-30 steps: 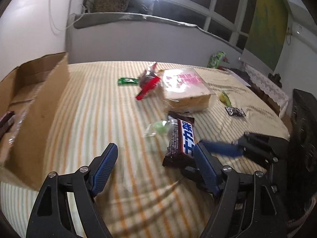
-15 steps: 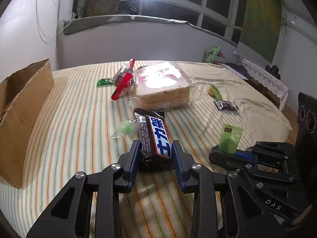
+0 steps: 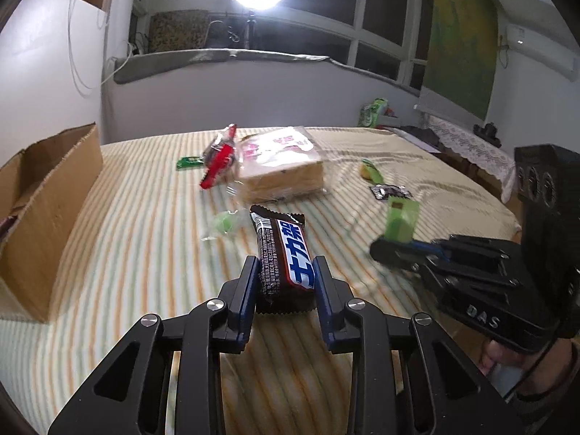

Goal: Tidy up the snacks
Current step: 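Carry both snacks into the cardboard box and open both tools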

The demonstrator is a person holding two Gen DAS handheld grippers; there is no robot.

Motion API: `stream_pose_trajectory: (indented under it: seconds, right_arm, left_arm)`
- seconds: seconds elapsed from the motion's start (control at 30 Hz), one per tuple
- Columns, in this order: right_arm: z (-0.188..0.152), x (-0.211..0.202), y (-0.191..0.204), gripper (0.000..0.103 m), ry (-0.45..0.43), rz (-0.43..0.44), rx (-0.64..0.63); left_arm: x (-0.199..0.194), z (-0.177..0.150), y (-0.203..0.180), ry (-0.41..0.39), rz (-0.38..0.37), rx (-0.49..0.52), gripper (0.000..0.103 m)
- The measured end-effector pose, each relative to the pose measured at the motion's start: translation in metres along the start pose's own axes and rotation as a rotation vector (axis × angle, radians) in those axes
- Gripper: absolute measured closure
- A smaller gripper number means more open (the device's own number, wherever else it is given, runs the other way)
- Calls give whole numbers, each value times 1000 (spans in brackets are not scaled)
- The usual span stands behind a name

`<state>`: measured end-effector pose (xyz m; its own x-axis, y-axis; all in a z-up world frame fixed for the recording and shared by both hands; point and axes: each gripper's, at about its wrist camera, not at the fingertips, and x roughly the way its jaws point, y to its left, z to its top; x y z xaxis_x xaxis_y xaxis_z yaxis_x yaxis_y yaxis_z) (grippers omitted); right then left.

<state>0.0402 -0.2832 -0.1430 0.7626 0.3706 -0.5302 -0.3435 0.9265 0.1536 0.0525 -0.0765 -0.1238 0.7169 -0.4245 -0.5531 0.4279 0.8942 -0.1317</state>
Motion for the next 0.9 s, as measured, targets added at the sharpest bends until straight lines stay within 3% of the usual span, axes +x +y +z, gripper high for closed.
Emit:
stream_pose_trajectory:
  seconds: [0.33, 0.43, 0.6, 0.73, 0.9]
  right_arm:
    - [1, -4, 5, 98, -60, -49, 50]
    - [26, -22, 15, 98, -107, -63, 24]
    - [88, -81, 48, 98, -268, -86, -71]
    - [106, -106, 67, 98, -324, -92, -115]
    - [105, -105, 73, 98, -317, -90, -113]
  left_arm:
    - [-17, -3, -7, -150, -8, -4, 75]
    - [-37, 14, -1, -220, 5, -10, 75]
    - [-95, 62, 12, -382, 57, -9, 75]
    - [-133, 80, 17, -478, 91, 12, 75]
    - [-141, 76, 21, -476, 99, -6, 75]
